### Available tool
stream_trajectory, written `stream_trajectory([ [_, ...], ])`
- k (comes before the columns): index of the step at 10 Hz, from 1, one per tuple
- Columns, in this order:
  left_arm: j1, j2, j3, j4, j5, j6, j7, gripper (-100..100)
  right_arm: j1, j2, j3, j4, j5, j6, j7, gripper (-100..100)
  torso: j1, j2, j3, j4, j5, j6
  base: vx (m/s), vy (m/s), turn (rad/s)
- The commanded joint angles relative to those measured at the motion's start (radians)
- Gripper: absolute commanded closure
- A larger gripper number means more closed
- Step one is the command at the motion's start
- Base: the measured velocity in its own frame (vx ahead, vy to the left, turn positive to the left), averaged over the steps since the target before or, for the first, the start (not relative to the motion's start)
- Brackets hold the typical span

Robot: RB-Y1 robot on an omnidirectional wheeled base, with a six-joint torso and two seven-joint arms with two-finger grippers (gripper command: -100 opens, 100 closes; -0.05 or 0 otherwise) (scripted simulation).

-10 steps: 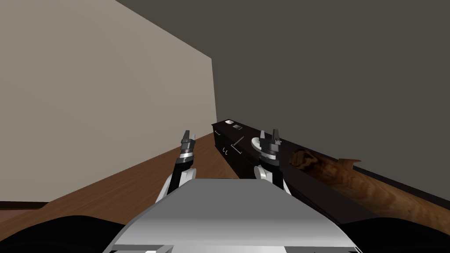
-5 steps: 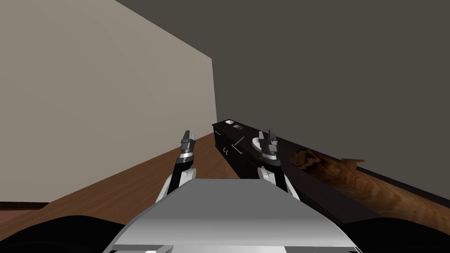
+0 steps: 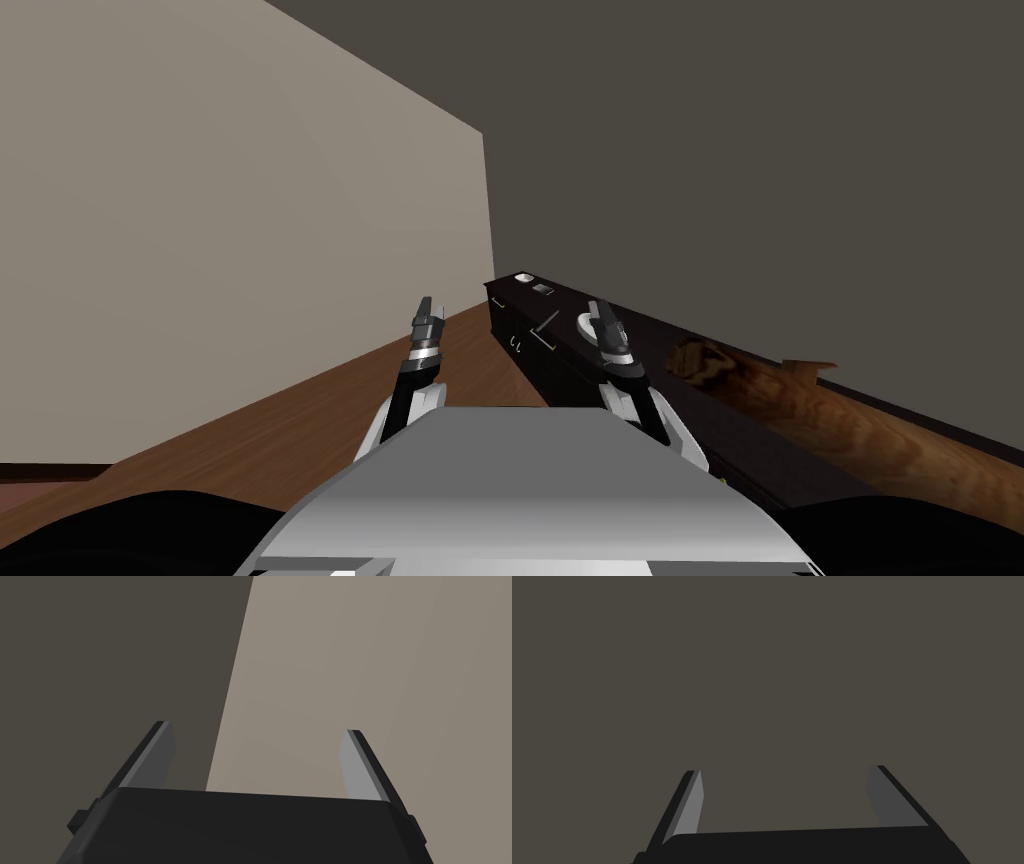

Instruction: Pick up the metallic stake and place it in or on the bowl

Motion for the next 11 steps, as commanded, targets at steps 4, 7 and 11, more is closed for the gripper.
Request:
stream_trajectory([
  [4,0.000,0.000,0.000,0.000,0.000,0.000,0.000,0,-0.008,-0.122,-0.068,0.057,0.122,-0.040,0.084,-100,0.001,0.000,0.000,0.000,0.000,0.000,-0.003,0.066,-0.013],
  [7,0.000,0.000,0.000,0.000,0.000,0.000,0.000,0,-0.016,-0.208,-0.128,0.109,0.206,-0.078,0.154,-100,0.000,0.000,0.000,0.000,0.000,0.000,-0.004,0.058,-0.012],
  [11,0.000,0.000,0.000,0.000,0.000,0.000,0.000,0,-0.024,-0.293,-0.191,0.165,0.315,-0.120,0.227,-100,0.000,0.000,0.000,0.000,0.000,0.000,-0.005,0.060,-0.009],
])
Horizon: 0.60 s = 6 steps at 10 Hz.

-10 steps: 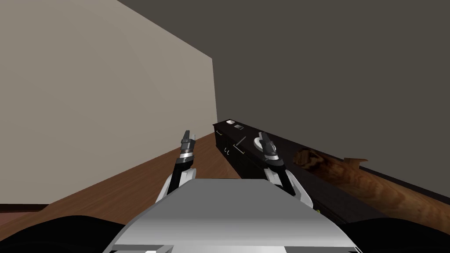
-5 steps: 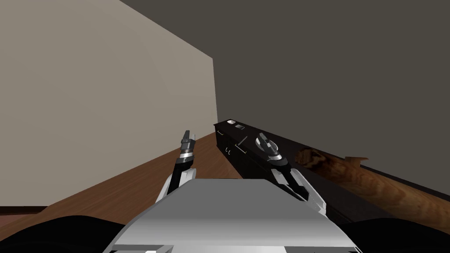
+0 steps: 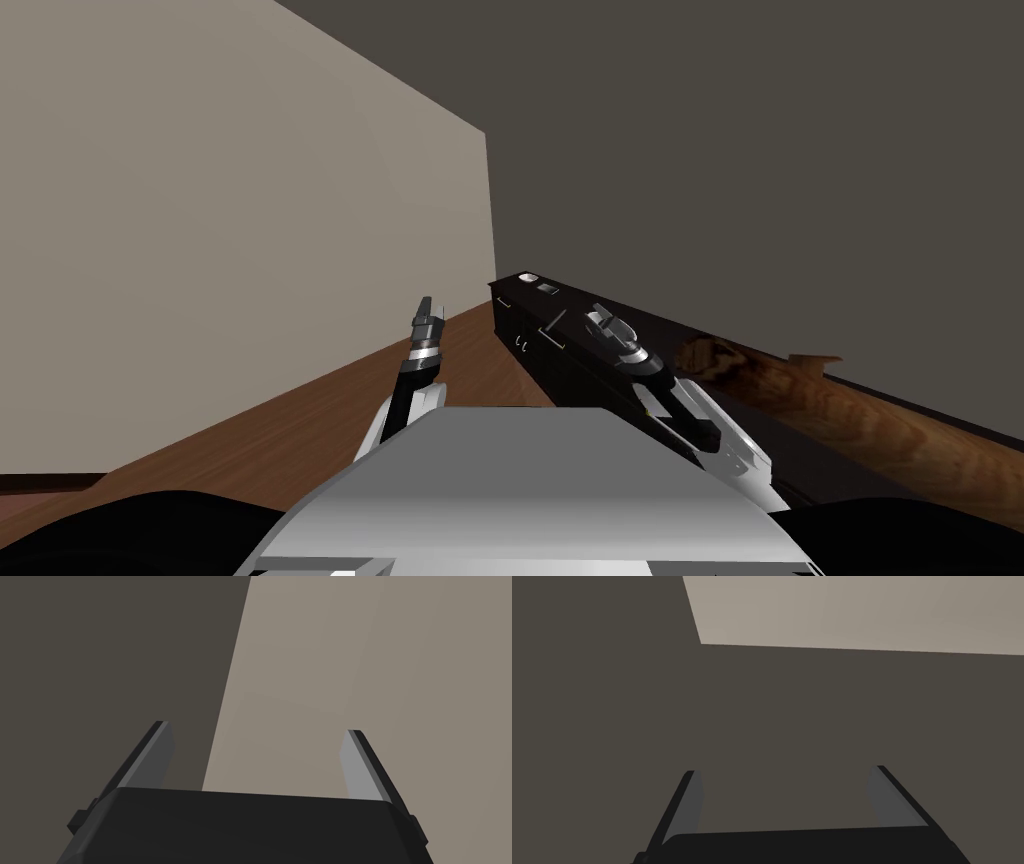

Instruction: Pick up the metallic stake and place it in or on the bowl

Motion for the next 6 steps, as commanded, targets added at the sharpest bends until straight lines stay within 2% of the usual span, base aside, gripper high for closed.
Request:
stream_trajectory([
  [1,0.000,0.000,0.000,0.000,0.000,0.000,0.000,0,0.001,-0.020,-0.016,0.013,0.039,-0.014,0.022,-100,0.000,0.000,0.000,0.000,0.000,0.000,0.002,0.060,-0.007],
  [2,0.000,0.000,0.000,0.000,0.000,0.000,0.000,0,-0.003,-0.063,-0.047,0.041,0.073,-0.037,0.059,-100,0.000,0.000,0.000,0.000,0.000,0.000,-0.006,0.060,-0.003],
  [3,0.000,0.000,0.000,0.000,0.000,0.000,0.000,0,-0.003,-0.063,-0.047,0.041,0.096,-0.037,0.059,-100,-0.001,0.000,0.000,0.000,0.000,0.000,-0.004,0.050,-0.005],
  [4,0.000,0.000,0.000,0.000,0.000,0.000,0.000,0,-0.006,-0.106,-0.077,0.069,0.129,-0.061,0.097,-100,-0.001,0.000,0.000,0.000,0.000,0.000,0.004,0.078,0.006],
  [5,0.000,0.000,0.000,0.000,0.000,0.000,0.000,0,-0.006,-0.106,-0.077,0.069,0.153,-0.061,0.097,-100,0.001,0.000,0.000,0.000,0.000,0.000,0.009,0.064,-0.007],
  [6,0.000,0.000,0.000,0.000,0.000,0.000,0.000,0,-0.009,-0.149,-0.106,0.097,0.186,-0.085,0.134,-100,0.000,0.000,0.000,0.000,0.000,0.000,0.011,0.052,0.010],
])
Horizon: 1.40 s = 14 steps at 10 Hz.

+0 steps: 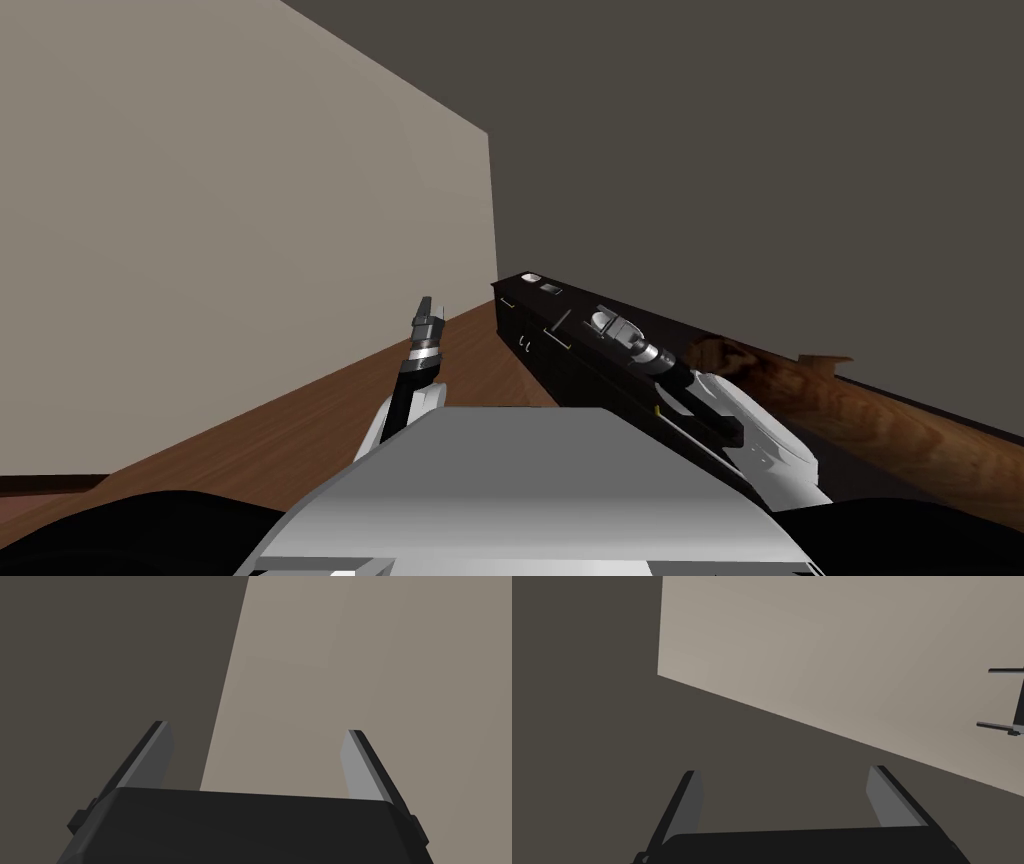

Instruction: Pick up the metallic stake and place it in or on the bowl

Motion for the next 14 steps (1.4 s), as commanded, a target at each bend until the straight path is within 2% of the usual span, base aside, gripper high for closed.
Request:
stream_trajectory([
  [1,0.000,0.000,0.000,0.000,0.000,0.000,0.000,0,-0.004,-0.021,-0.014,0.020,0.046,-0.018,0.023,-100,0.000,0.000,0.000,0.000,0.000,0.000,0.007,0.041,0.005],
  [2,0.000,0.000,0.000,0.000,0.000,0.000,0.000,0,-0.007,-0.063,-0.041,0.047,0.078,-0.043,0.059,-100,-0.001,0.000,0.000,0.000,0.000,0.000,0.012,0.066,0.022],
  [3,0.000,0.000,0.000,0.000,0.000,0.000,0.000,0,-0.007,-0.063,-0.041,0.047,0.105,-0.043,0.059,-100,0.000,0.000,0.000,0.000,0.000,0.000,0.021,0.060,0.004],
  [4,0.000,0.000,0.000,0.000,0.000,0.000,0.000,0,-0.009,-0.103,-0.065,0.075,0.136,-0.070,0.094,-100,0.000,-0.001,0.000,0.000,0.000,0.000,0.020,0.056,0.026],
  [5,0.000,0.000,0.000,0.000,0.000,0.000,0.000,0,-0.009,-0.103,-0.065,0.075,0.164,-0.070,0.094,-100,0.000,-0.001,0.000,0.000,0.000,0.000,0.016,0.045,0.013],
  [6,0.000,0.000,0.000,0.000,0.000,0.000,0.000,0,-0.012,-0.143,-0.086,0.103,0.194,-0.097,0.128,-100,0.000,-0.001,0.000,0.000,0.000,0.000,0.032,0.056,0.044],
  [7,0.000,0.000,0.000,0.000,0.000,0.000,0.000,0,-0.012,-0.143,-0.086,0.103,0.222,-0.097,0.128,-100,0.000,-0.001,-0.001,0.000,0.000,0.000,0.030,0.049,0.016],
  [8,0.000,0.000,0.000,0.000,0.000,0.000,0.000,0,-0.014,-0.181,-0.104,0.131,0.253,-0.125,0.159,-100,0.000,-0.001,-0.001,0.000,0.000,0.000,0.024,0.048,0.043],
  [9,0.000,0.000,0.000,0.000,0.000,0.000,0.000,0,-0.014,-0.181,-0.104,0.131,0.281,-0.125,0.159,-100,0.000,-0.001,-0.001,0.000,0.000,0.000,0.028,0.045,0.022],
  [10,0.000,0.000,0.000,0.000,0.000,0.000,0.000,0,-0.015,-0.217,-0.120,0.159,0.312,-0.154,0.189,-100,0.000,-0.001,-0.001,0.000,0.000,0.000,0.041,0.061,0.056],
  [11,0.000,0.000,0.000,0.000,0.000,0.000,0.000,0,-0.015,-0.217,-0.120,0.159,0.338,-0.154,0.189,-100,0.000,-0.002,-0.001,0.000,0.000,0.000,0.037,0.044,0.032],
  [12,0.000,0.000,0.000,0.000,0.000,0.000,0.000,0,-0.016,-0.252,-0.132,0.186,0.372,-0.183,0.217,-100,-0.001,-0.002,-0.001,0.000,0.000,0.000,0.058,0.044,0.063],
  [13,0.000,0.000,0.000,0.000,0.000,0.000,0.000,0,-0.016,-0.252,-0.132,0.186,0.395,-0.183,0.217,-100,-0.001,-0.003,-0.002,-0.001,0.000,0.000,0.052,0.034,0.037],
  [14,0.000,0.000,0.000,0.000,0.000,0.000,0.000,0,-0.017,-0.283,-0.140,0.214,0.430,-0.213,0.244,-100,-0.001,-0.003,-0.002,-0.001,0.000,0.000,0.050,0.035,0.068],
])
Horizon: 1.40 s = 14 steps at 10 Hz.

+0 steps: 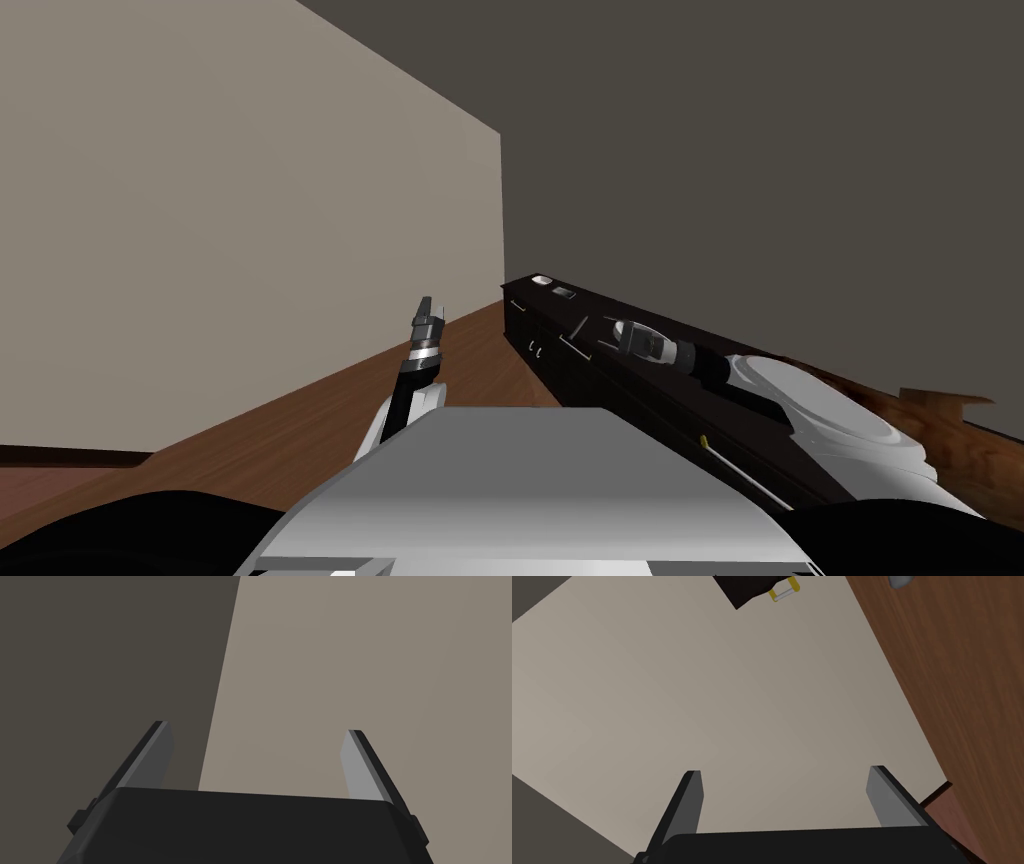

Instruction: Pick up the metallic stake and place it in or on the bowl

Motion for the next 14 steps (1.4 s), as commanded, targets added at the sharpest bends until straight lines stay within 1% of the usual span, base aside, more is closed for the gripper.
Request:
stream_trajectory([
  [1,0.000,0.000,0.000,0.000,0.000,0.000,0.000,0,-0.004,-0.018,-0.004,0.017,0.042,-0.018,0.014,-100,0.000,0.000,0.000,0.000,0.000,0.000,0.044,0.028,0.049],
  [2,0.000,0.000,0.000,0.000,0.000,0.000,0.000,0,-0.004,-0.048,-0.010,0.044,0.074,-0.048,0.039,-100,0.000,0.000,0.000,0.000,0.000,0.000,0.053,0.032,0.087],
  [3,0.000,0.000,0.000,0.000,0.000,0.000,0.000,0,-0.004,-0.048,-0.010,0.044,0.097,-0.048,0.039,-100,0.000,0.000,0.000,0.000,0.000,0.000,0.054,0.023,0.047],
  [4,0.000,0.000,0.000,0.000,0.000,0.000,0.000,0,-0.004,-0.074,-0.012,0.070,0.132,-0.078,0.061,-100,-0.001,0.000,0.000,0.000,0.000,0.000,0.068,0.026,0.085],
  [5,0.000,0.000,0.000,0.000,0.000,0.000,0.000,0,-0.004,-0.074,-0.012,0.070,0.150,-0.078,0.061,-100,-0.001,-0.001,-0.001,0.000,0.000,0.000,0.065,0.026,0.057],
  [6,0.000,0.000,0.000,0.000,0.000,0.000,0.000,0,-0.003,-0.098,-0.012,0.096,0.187,-0.109,0.082,-100,0.000,-0.001,-0.001,0.000,0.000,0.000,0.090,0.030,0.115],
  [7,0.000,0.000,0.000,0.000,0.000,0.000,0.000,0,-0.003,-0.098,-0.012,0.096,0.203,-0.109,0.082,-100,0.000,-0.002,-0.001,-0.001,0.000,0.000,0.071,0.017,0.054],
  [8,0.000,0.000,0.000,0.000,0.000,0.000,0.000,0,-0.002,-0.119,-0.009,0.121,0.240,-0.139,0.101,-100,-0.001,-0.001,-0.001,0.000,0.000,0.000,0.064,0.021,0.116],
  [9,0.000,0.000,0.000,0.000,0.000,0.000,0.000,0,-0.002,-0.119,-0.009,0.121,0.254,-0.139,0.101,-100,-0.001,-0.001,-0.001,0.000,0.000,0.000,0.060,0.012,0.055],
  [10,0.000,0.000,0.000,0.000,0.000,0.000,0.000,0,-0.001,-0.137,-0.005,0.145,0.294,-0.170,0.118,-100,-0.001,-0.001,0.000,0.000,0.000,0.000,0.080,-0.001,0.105],
  [11,0.000,0.000,0.000,0.000,0.000,0.000,0.000,0,-0.001,-0.137,-0.005,0.145,0.305,-0.170,0.118,-100,-0.002,-0.002,-0.001,0.000,-0.001,0.000,0.077,-0.001,0.064],
  [12,0.000,0.000,0.000,0.000,0.000,0.000,0.000,0,0.001,-0.154,0.002,0.168,0.342,-0.200,0.134,-100,-0.002,-0.001,-0.001,0.000,-0.001,0.000,0.093,0.021,0.117],
  [13,0.000,0.000,0.000,0.000,0.000,0.000,0.000,0,0.001,-0.154,0.002,0.168,0.353,-0.200,0.134,-100,-0.001,-0.003,-0.002,-0.001,0.000,0.000,0.076,0.012,0.069],
  [14,0.000,0.000,0.000,0.000,0.000,0.000,0.000,0,0.003,-0.169,0.009,0.190,0.391,-0.230,0.149,-100,-0.001,-0.002,-0.001,-0.001,0.000,0.000,0.080,0.012,0.121],
])
